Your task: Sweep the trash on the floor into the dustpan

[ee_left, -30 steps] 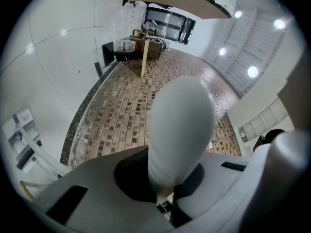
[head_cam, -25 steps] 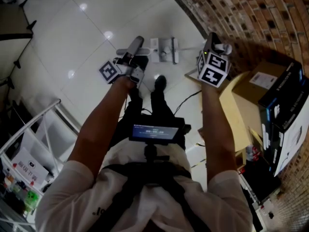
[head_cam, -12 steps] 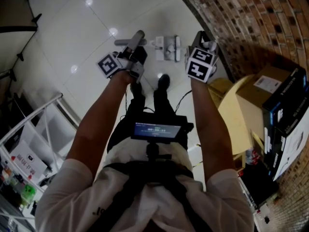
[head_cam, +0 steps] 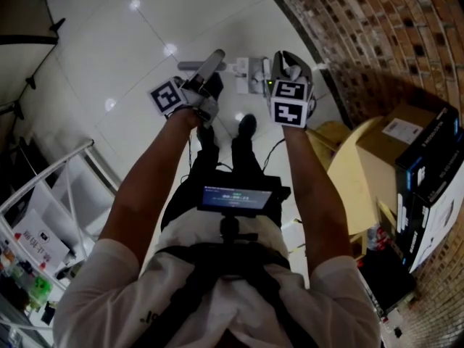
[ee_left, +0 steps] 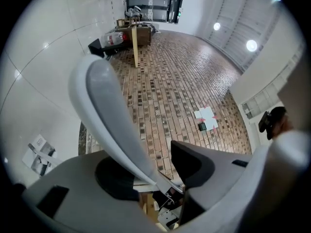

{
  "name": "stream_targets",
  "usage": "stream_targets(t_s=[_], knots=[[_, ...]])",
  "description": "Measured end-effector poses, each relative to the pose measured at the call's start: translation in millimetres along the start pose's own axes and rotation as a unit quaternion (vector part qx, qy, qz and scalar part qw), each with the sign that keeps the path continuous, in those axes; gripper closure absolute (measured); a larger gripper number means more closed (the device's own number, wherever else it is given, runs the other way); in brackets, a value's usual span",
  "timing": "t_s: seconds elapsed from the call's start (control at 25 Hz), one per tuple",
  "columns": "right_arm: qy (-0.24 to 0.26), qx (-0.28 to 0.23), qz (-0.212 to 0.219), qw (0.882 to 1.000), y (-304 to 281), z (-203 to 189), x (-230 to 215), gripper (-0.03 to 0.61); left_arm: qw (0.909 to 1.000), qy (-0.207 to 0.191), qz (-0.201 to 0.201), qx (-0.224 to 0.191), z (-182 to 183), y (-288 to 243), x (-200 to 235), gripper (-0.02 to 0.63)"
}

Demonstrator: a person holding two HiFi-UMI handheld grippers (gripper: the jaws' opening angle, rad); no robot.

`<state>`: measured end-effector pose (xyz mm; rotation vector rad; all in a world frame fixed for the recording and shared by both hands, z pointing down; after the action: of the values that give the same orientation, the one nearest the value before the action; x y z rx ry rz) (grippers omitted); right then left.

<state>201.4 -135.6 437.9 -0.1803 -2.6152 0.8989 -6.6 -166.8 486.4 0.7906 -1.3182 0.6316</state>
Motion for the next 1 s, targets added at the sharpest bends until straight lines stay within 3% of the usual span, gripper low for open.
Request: stream_targets(t_s=[0.4, 0.76, 1.0], knots=[[0.029, -0.047, 0.153, 0.987, -5, 15, 44, 0.484, 0.9998, 0.006, -0.011, 0.017, -2, -5, -2, 0.428], [0.063, -0.024, 0.306, 0.950, -18, 17, 51, 0.353, 0.9995, 0.016, -0.015, 0.024, -5, -10, -1, 0.428], [0.133, 0.008, 0.351, 0.927, -25, 13, 51, 0.347, 0.9994, 0.016, -0.008, 0.031, -6, -11, -1, 0.430]])
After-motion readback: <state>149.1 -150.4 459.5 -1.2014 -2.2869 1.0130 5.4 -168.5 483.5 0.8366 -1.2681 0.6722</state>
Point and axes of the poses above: the fingertips, and each gripper's own axes: y backward along the fingers, x to its left, z out of its top, the point moved 8 cm from there along y, backward along the fingers, and after that the axes turned 12 degrees about y, right-handed, at the moved point
